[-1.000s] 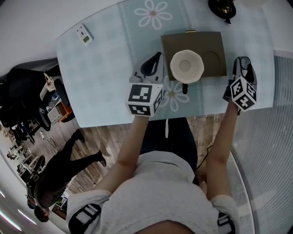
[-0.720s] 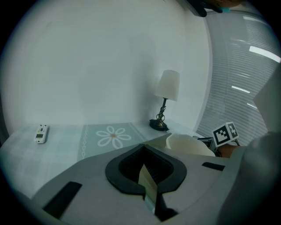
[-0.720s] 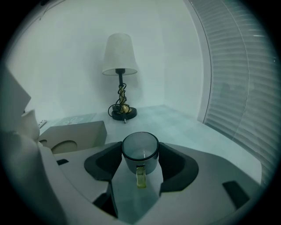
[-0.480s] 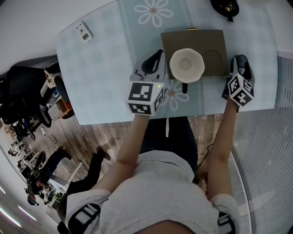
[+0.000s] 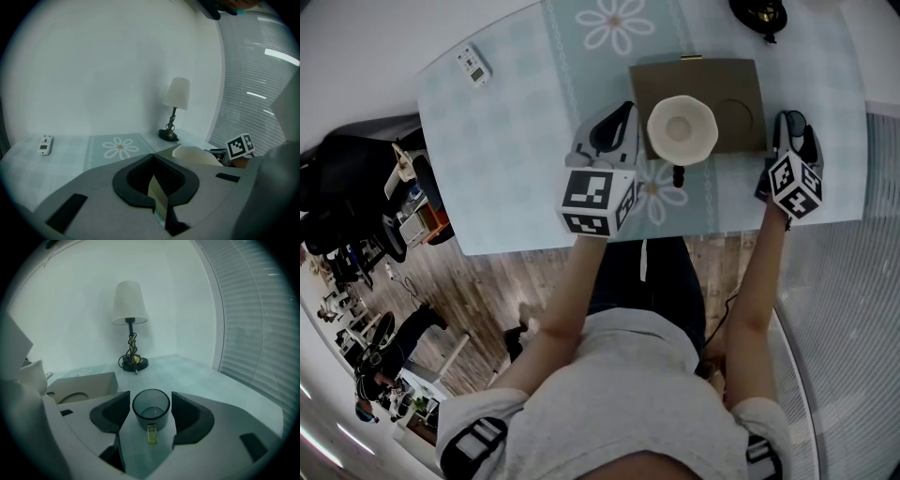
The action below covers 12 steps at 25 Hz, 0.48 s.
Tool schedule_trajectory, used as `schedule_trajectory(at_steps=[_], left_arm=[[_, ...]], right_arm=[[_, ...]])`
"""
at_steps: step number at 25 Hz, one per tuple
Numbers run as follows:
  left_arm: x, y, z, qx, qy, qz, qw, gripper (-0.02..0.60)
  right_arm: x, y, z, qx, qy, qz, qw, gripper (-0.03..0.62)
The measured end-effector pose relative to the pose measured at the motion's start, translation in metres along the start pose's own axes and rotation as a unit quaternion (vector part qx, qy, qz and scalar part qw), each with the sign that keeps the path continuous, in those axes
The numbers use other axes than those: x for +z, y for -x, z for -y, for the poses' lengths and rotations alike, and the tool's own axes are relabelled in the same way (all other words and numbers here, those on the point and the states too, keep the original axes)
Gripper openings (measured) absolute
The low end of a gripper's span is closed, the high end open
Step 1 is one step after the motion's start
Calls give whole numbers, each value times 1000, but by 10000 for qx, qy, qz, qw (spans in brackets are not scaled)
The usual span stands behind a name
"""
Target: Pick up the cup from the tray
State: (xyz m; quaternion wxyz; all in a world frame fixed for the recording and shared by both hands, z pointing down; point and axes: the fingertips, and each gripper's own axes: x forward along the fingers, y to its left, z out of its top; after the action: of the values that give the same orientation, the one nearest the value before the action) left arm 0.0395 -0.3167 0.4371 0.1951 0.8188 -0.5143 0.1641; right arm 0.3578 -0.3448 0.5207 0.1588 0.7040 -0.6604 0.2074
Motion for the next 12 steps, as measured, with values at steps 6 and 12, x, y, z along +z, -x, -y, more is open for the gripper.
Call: schedule_trajectory(at_steps=[6,12], left_arm=[[13,5,11,-72,-83,161,9998,5],[30,9,28,-233,-87,386,9989,5]], right_arm=[[32,25,-9,57,-55,412,9991,239],[56,55,-33,188,-148,730,9970,239]])
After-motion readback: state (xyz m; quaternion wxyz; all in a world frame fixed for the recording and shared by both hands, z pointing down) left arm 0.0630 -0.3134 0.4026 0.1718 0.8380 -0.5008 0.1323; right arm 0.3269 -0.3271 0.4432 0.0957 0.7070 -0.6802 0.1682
